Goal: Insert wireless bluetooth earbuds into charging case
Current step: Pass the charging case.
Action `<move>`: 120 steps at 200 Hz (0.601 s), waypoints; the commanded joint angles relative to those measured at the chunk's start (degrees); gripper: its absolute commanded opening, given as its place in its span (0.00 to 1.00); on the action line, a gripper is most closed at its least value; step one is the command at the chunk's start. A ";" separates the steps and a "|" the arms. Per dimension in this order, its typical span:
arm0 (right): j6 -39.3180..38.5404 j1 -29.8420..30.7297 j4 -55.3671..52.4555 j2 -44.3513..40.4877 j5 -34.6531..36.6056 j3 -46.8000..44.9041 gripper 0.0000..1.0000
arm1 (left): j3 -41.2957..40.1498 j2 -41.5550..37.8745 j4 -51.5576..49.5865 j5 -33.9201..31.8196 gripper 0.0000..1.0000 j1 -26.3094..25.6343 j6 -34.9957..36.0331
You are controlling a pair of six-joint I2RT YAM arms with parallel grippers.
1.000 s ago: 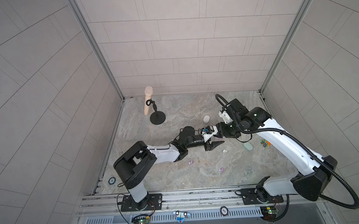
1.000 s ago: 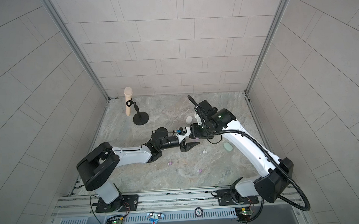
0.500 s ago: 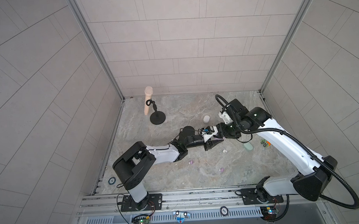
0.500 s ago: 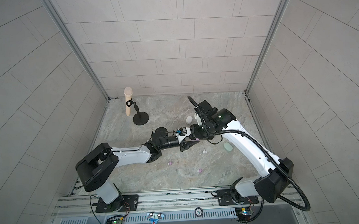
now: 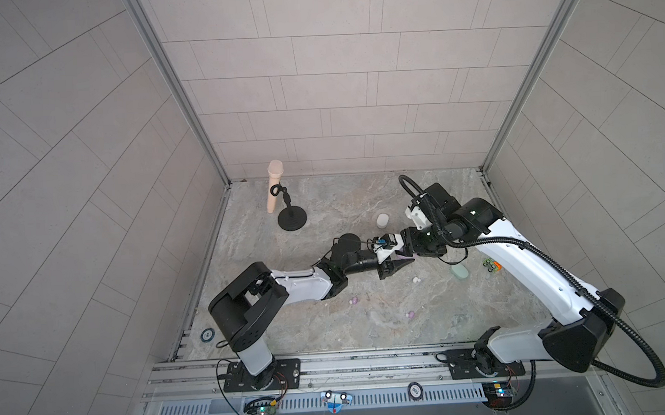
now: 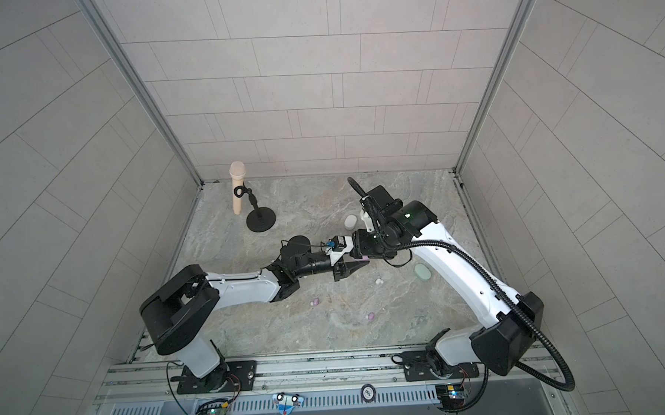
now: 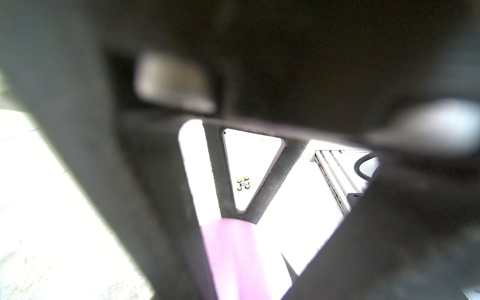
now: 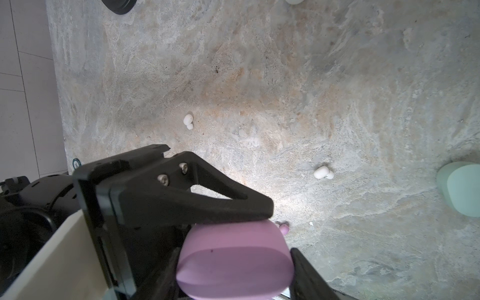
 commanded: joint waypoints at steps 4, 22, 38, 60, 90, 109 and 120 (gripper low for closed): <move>0.46 0.22 1.04 0.16 -1.04 2.14 0.51 | 0.06 -1.15 -1.07 1.71 0.52 -0.53 0.53; 0.60 0.24 1.30 0.05 -1.34 1.92 0.51 | 0.14 -1.20 -1.18 1.64 0.51 -0.52 0.54; 0.60 0.19 1.39 0.05 -1.34 1.88 0.51 | 0.13 -1.21 -1.16 1.73 0.51 -0.52 0.64; 0.60 0.22 1.40 -0.10 -1.43 1.88 0.51 | 0.17 -1.38 -1.66 1.66 0.50 -0.52 1.02; 0.68 0.19 1.40 -0.18 -1.61 2.20 0.51 | 0.08 -1.34 -2.36 1.81 0.49 -0.60 1.59; 0.78 0.18 1.40 -0.23 -2.08 2.41 0.51 | 0.23 -1.47 -3.76 1.68 0.49 -0.97 2.70; 0.77 0.24 1.40 -0.20 -2.26 2.41 0.51 | 0.35 -1.46 -4.16 1.64 0.47 -1.05 2.96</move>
